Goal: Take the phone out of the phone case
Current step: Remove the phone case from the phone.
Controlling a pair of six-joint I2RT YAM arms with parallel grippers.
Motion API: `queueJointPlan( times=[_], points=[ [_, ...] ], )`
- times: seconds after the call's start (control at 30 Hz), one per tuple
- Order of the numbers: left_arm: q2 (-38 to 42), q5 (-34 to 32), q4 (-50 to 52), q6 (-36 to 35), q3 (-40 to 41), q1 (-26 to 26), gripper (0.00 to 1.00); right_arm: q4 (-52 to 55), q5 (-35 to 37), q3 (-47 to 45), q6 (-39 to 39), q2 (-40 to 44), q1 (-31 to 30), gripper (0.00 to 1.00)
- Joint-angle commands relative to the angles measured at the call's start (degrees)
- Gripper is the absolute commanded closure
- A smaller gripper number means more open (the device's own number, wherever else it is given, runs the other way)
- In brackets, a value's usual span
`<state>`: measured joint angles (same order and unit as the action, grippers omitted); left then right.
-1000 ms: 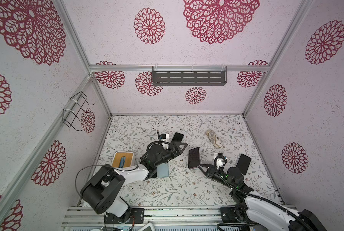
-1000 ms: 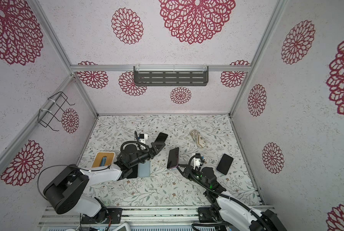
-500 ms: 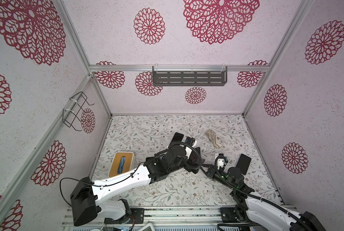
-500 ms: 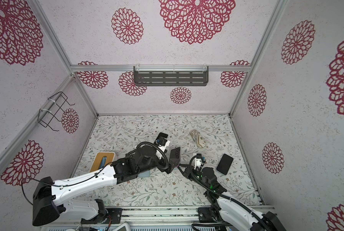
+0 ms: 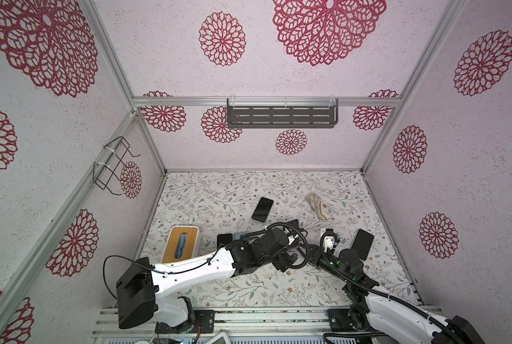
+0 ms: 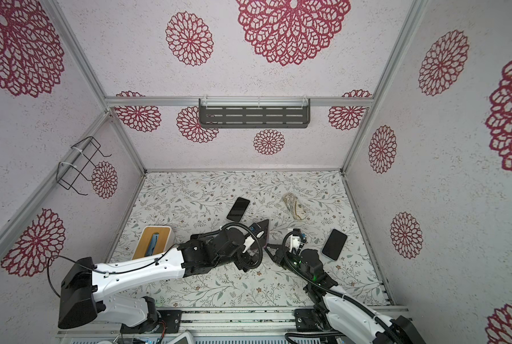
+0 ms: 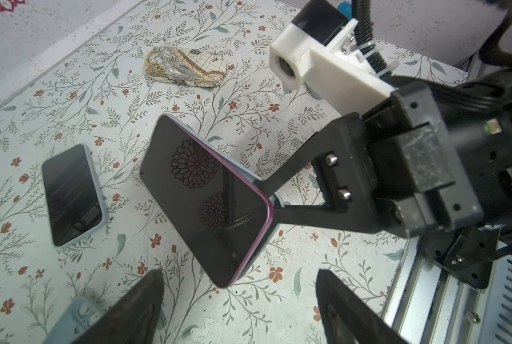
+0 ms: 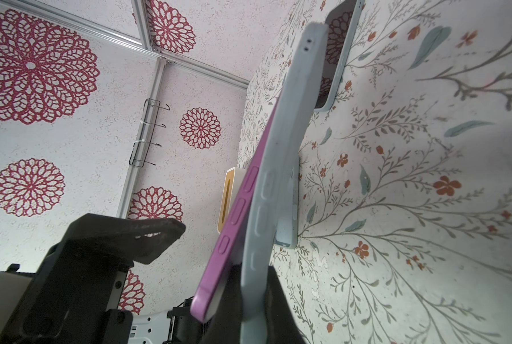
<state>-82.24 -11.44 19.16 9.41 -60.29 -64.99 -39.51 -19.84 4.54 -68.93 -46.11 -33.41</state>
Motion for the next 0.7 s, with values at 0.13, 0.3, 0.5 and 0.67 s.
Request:
queueJointPlan(
  times=[0.13,0.3,0.5,0.67],
  points=[
    [-3.0,-1.3,-2.2,-2.8,-2.5,-0.1,0.19,-5.4,0.2,0.3,-0.1,2.2,0.4,1.0],
    [-4.8,-2.9,-2.9,-3.7,-3.8,-0.1,0.23,-5.9,0.1,0.1,-0.3,2.2,0.4,1.0],
    [-7.3,-3.2,-3.3,-4.9,-5.7,0.0,0.28,-6.6,0.0,-0.3,-0.6,2.2,0.4,1.0],
    [-8.6,-5.6,-3.5,-5.3,-6.3,-0.1,0.38,-7.1,-0.1,-0.6,-0.8,2.5,0.4,1.0]
  ],
)
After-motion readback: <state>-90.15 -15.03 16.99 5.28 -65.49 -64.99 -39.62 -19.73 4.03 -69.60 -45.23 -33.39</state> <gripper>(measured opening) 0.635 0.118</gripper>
